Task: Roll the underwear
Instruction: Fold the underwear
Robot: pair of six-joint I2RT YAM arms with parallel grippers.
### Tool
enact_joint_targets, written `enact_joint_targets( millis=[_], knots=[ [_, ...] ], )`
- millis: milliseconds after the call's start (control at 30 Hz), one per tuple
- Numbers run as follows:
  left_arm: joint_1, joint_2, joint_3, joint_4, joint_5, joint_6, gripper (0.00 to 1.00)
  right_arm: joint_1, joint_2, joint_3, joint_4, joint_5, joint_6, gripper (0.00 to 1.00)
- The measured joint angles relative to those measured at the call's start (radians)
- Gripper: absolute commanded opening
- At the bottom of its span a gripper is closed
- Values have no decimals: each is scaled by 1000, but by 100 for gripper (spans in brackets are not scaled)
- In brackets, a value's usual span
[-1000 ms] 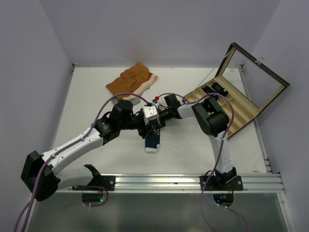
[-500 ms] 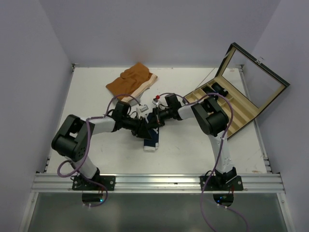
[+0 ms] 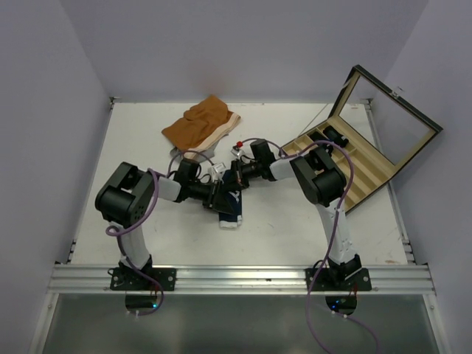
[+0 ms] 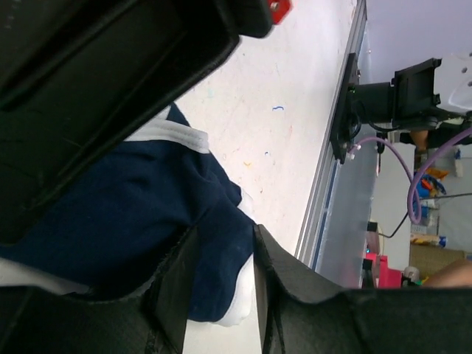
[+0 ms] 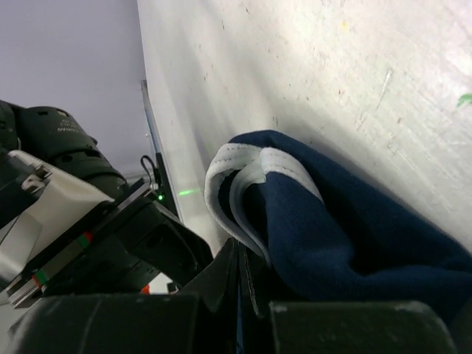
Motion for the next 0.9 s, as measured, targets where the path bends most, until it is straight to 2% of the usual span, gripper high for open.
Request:
enact_joint_targets(
  millis=[100,300,400,533,733,900],
  knots=[
    [0,-50,-1,-38,3,59,45,3,0,3,3,10,-3,4],
    [2,-315,-1,-156,39,219,45,11,-4,7,45,23,14,7],
    [2,-375,-7,-154,72,236,45,15,-16,27,44,26,28,7],
    [-2,-331,-50,-128,82,225,44,16,-55,49,61,32,45,8],
    [-6,-90,-80,-55,35,136,42,16,-84,52,92,32,63,10],
    [-5,-37,-78,31,73,74,45,14,-123,50,-14,58,-1,10]
  ],
)
